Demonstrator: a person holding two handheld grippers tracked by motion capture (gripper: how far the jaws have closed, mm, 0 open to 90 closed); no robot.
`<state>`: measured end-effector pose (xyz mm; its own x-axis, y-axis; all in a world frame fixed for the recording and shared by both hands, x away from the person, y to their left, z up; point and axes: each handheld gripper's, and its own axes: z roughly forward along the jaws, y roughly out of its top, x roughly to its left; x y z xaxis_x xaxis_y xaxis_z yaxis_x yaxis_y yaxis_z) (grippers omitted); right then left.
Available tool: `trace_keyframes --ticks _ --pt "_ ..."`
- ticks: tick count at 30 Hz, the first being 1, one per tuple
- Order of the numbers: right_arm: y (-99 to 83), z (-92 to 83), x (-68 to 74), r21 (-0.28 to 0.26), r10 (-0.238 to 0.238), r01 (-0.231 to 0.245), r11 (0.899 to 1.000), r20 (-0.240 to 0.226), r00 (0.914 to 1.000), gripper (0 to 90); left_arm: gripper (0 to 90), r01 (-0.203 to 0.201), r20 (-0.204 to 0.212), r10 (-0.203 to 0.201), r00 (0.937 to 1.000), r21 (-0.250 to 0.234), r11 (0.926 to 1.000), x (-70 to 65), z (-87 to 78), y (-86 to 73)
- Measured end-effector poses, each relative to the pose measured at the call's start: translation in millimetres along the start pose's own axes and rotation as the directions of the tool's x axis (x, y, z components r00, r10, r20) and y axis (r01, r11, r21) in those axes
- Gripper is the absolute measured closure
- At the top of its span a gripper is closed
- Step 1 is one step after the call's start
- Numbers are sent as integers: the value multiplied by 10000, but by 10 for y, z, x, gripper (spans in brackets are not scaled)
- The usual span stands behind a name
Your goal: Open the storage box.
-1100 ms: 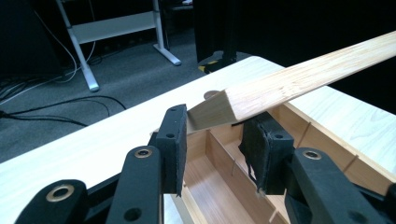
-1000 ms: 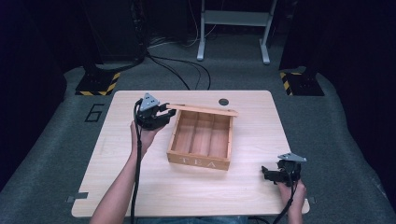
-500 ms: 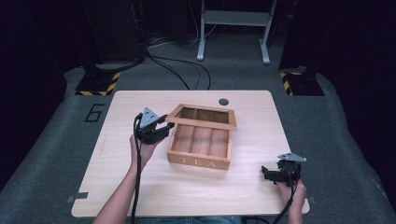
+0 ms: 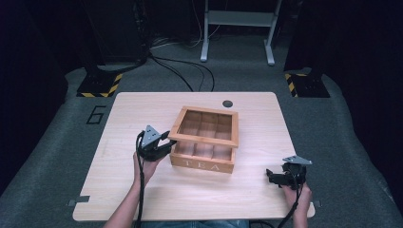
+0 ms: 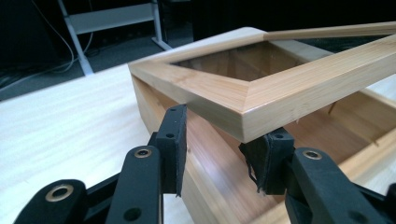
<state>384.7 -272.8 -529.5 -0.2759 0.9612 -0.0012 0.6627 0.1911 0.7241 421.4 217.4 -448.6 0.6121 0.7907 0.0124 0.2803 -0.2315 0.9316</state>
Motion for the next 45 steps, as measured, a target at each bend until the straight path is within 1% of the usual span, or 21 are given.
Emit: trace_keyframes --ticks 2,3,4,9,17,20,22,25,28,29,31,33,35,36,37,39,40,42,43,44,45 --pt "0 0 0 3 -1 1 10000 -3 10000 25 602 42 105 -42 9999 67 10000 6 5 -33" --pt "0 0 0 -2 -6 6 10000 -4 10000 25 602 170 208 -170 9996 10 9999 8 17 -79" --pt "0 0 0 -5 -6 6 10000 -2 10000 26 605 283 359 -288 9989 146 9995 7 29 -138" --pt "0 0 0 -3 -5 5 10000 -5 10000 25 588 385 428 -404 9983 440 9983 6 78 -287" --pt "0 0 0 -4 -8 8 10000 -3 10000 25 568 419 491 -454 9978 701 9967 10 100 -359" --pt "0 0 0 -2 -5 5 10000 -4 10000 25 544 531 666 -575 9961 652 9965 28 82 -379" --pt "0 0 0 -3 -6 6 10000 -4 10000 26 514 528 699 -567 9959 562 9970 31 80 -379" --pt "0 0 0 -1 -5 5 10000 -4 10000 26 482 504 905 -564 9943 675 9964 45 54 -373" --pt "0 0 0 -2 -7 7 10000 -1 10000 25 353 481 1126 -573 9920 822 9955 53 33 -373" --pt "0 0 0 -2 -7 7 10000 -1 10000 25 353 598 1182 -699 9905 870 9944 48 30 -375" --pt "0 0 0 -2 -3 3 10000 -4 10000 25 298 554 1225 -664 9902 909 9943 58 29 -378" --pt "0 0 0 -3 -5 5 10000 -2 10000 25 253 286 1223 -465 9914 1440 9892 31 68 -400" --pt "0 0 0 -1 -8 8 10000 -5 10000 25 220 277 1272 -481 9907 1576 9871 16 87 -422" --pt "0 0 0 -2 -6 6 10000 -3 10000 25 220 110 1314 -340 9908 1718 9851 13 97 -442" --pt "0 0 1 -5 -7 7 10000 0 10000 26 164 275 1304 -497 9902 1667 9856 8 97 -457" --pt "0 0 0 -5 -3 3 10000 -3 10000 25 155 320 1264 -534 9905 1657 9857 11 90 -461" --pt "0 0 0 -3 -3 3 10000 -1 10000 25 122 418 1232 -625 9904 1642 9855 7 88 -465" --pt "0 0 0 -3 -7 7 10000 -1 10000 26 93 471 1216 -702 9901 1830 9820 0 61 -478" --pt "0 0 0 -3 -7 7 10000 -1 10000 26 93 407 1162 -628 9912 1837 9821 1 41 -493" --pt "0 0 0 -3 -8 8 10000 -1 10000 25 83 474 1136 -698 9911 1892 9808 -4 20 -508" --pt "0 0 0 -3 -6 6 10000 -1 10000 25 61 451 992 -671 9928 2095 9768 -4 -44 -570"
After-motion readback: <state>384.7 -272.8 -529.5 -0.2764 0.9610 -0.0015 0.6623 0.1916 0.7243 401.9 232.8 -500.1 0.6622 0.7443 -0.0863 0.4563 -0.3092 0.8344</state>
